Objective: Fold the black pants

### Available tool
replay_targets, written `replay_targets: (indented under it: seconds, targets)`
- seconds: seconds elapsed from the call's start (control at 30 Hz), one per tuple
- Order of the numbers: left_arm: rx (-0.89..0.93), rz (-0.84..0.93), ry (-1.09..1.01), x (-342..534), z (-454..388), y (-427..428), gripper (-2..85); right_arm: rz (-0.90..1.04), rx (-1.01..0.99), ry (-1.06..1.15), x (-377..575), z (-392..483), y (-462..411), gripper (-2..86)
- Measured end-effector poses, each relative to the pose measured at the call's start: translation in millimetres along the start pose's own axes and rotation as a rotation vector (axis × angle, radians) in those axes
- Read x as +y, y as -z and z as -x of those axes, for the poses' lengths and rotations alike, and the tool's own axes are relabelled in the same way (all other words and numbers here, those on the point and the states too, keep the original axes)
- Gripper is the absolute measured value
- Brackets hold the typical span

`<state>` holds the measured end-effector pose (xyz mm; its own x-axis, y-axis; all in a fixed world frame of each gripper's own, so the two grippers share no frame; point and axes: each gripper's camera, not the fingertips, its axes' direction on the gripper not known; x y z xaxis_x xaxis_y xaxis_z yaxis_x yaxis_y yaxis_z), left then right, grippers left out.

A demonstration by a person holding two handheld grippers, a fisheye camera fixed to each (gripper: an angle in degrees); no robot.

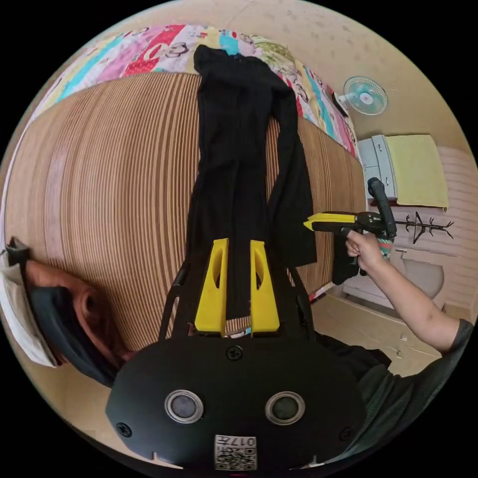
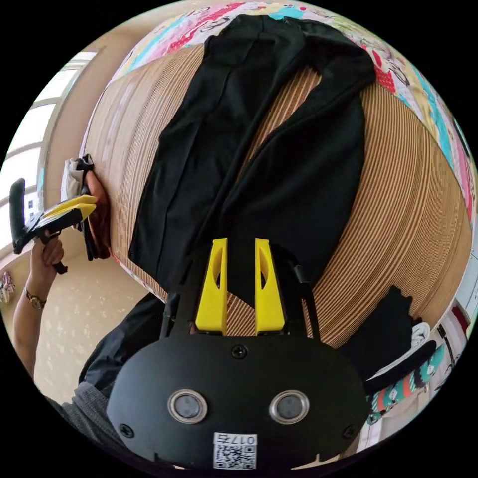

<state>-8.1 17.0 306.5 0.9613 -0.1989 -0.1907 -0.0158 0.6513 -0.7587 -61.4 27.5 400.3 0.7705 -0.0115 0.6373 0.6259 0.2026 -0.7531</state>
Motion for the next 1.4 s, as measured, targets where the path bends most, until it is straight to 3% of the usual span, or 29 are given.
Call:
replay_targets:
  seconds: [0.17, 0.3, 0.33, 0.5, 0.57, 0.67, 0.8, 0.9, 1.0, 1.07, 1.2, 1.3, 1.4]
  targets:
    - [0.024, 0.023, 0.052, 36.8, 20.2, -32.1, 6.7, -0.024, 0.006, -0.118, -15.9, -9.8, -44.2, 14.7]
    - [-0.063, -0.039, 0.077, 29.5, 38.6, -17.1, 7.4, 0.055, 0.021, -0.097, -38.0, -44.3, -36.7, 5.4]
    - [-0.040, -0.063, 0.108, 23.9, 50.8, -10.0, 8.4, 0.037, -0.045, -0.072, -38.3, -52.8, -29.4, 3.6]
    - [-0.060, -0.087, 0.178, 0.6, 95.6, 13.7, 11.8, -0.559, -0.955, 0.112, 41.7, -191.7, 83.5, 2.4]
    - [-0.087, -0.071, 0.164, -7.5, 109.6, 17.3, 11.9, -0.699, -1.115, 0.117, 84.6, -245.8, 94.1, 2.3]
    - [-0.104, -0.041, 0.137, -13.2, 124.9, 12.9, 12.1, -0.781, -1.059, 0.004, 151.9, -320.2, 80.6, 2.0]
    - [-0.096, 0.005, 0.140, -14.0, 145.6, -2.4, 12.4, -0.654, -0.851, -0.549, 221.0, -408.7, 21.3, 1.5]
    - [-0.099, 0.052, 0.147, -13.9, 159.5, -18.6, 12.4, -0.578, -0.760, -0.864, 252.8, -436.1, -9.9, 0.9]
    - [-0.147, 0.050, 0.136, -13.8, 164.6, -24.7, 11.8, -0.448, -0.625, -0.988, 247.5, -423.7, -19.6, 1.2]
    - [-0.178, 0.048, 0.140, -18.1, 169.4, -23.9, 10.4, -0.375, -0.573, -0.915, 223.3, -403.8, -20.4, 1.7]
    - [-0.224, 0.077, 0.185, -25.4, 186.0, -21.0, 6.4, -0.179, -0.594, -0.377, 122.6, -335.7, -34.0, 7.1]
    - [-0.126, 0.116, 0.199, -25.0, 204.0, -24.2, 3.7, -0.092, -0.469, -0.127, 65.1, -294.5, -45.4, 12.0]
    - [0.037, 0.197, 0.090, -20.3, 209.8, -30.2, 2.0, -0.014, -0.386, -0.102, 31.5, -275.5, -58.1, 10.9]
